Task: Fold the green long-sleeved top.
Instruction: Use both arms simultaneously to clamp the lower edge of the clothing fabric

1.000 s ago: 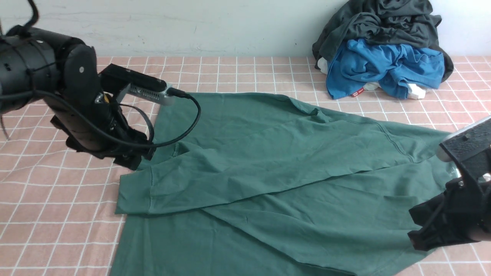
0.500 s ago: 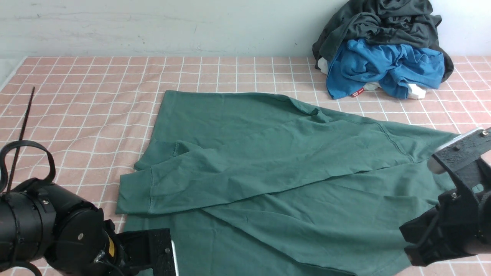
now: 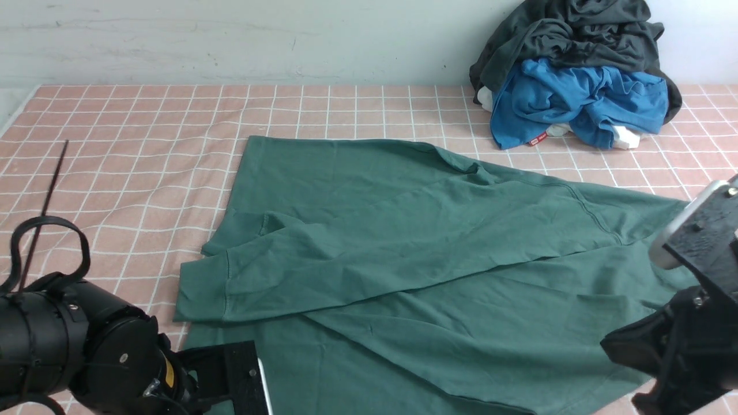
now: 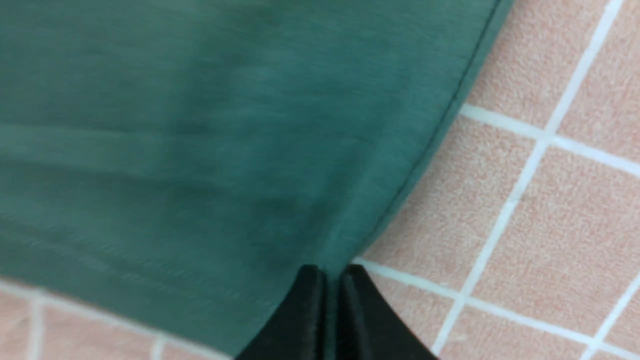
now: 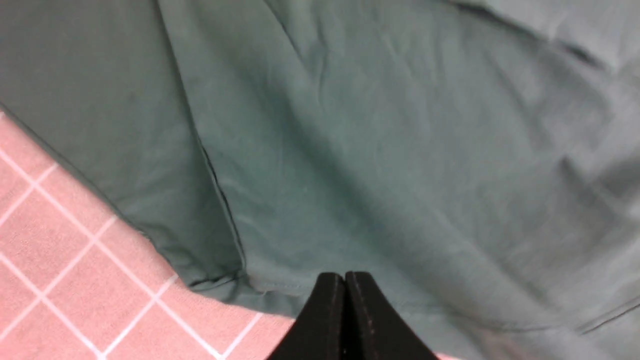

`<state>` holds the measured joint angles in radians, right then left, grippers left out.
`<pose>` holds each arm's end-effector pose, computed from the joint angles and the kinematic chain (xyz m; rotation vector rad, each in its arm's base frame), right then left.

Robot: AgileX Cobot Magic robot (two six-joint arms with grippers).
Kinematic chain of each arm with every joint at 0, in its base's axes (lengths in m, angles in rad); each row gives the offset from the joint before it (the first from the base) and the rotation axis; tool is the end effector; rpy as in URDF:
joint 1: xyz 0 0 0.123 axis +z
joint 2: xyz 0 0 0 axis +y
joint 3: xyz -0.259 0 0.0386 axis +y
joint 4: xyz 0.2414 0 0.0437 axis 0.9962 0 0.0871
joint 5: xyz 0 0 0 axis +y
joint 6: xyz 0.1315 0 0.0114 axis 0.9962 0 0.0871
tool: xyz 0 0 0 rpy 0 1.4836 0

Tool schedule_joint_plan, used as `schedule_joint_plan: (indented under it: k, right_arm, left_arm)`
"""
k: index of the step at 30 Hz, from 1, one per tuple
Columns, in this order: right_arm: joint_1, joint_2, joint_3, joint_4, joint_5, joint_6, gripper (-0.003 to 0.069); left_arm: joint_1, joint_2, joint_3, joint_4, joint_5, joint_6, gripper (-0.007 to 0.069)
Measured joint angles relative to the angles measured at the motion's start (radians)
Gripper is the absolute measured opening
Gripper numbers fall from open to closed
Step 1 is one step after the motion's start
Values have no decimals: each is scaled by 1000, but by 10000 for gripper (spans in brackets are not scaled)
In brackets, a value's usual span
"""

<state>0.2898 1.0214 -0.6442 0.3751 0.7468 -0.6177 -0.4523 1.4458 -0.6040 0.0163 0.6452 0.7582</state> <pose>0.1891 0.0907 0.2081 -0.8755 2.3977 0.3050 0.2000 -0.0958 0.1038 1.7068 2.4352 0.0549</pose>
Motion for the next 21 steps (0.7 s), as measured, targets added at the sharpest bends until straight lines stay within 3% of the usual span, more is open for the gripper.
schedule_joint_plan:
  k: [7,12,14,17,21]
  right_arm:
    - [0,-99,0,-75,-45,-187,5]
    - [0,-3,0,-323,35,-212,172]
    - [0,29,0,-369,63,-212,230]
    - [0,162,0,-475,90,-213,381]
    - [0,304,0,-504,22,-216,433]
  left_arm:
    - [0,-170,-44,3,29,-41,-1]
    - [0,-195,-44,3,14,-171,-1]
    - [0,-195,-44,3,14,-189,-1]
    - [0,-196,-44,3,13,-212,-1]
    - [0,-196,-44,3,13,-216,-1]
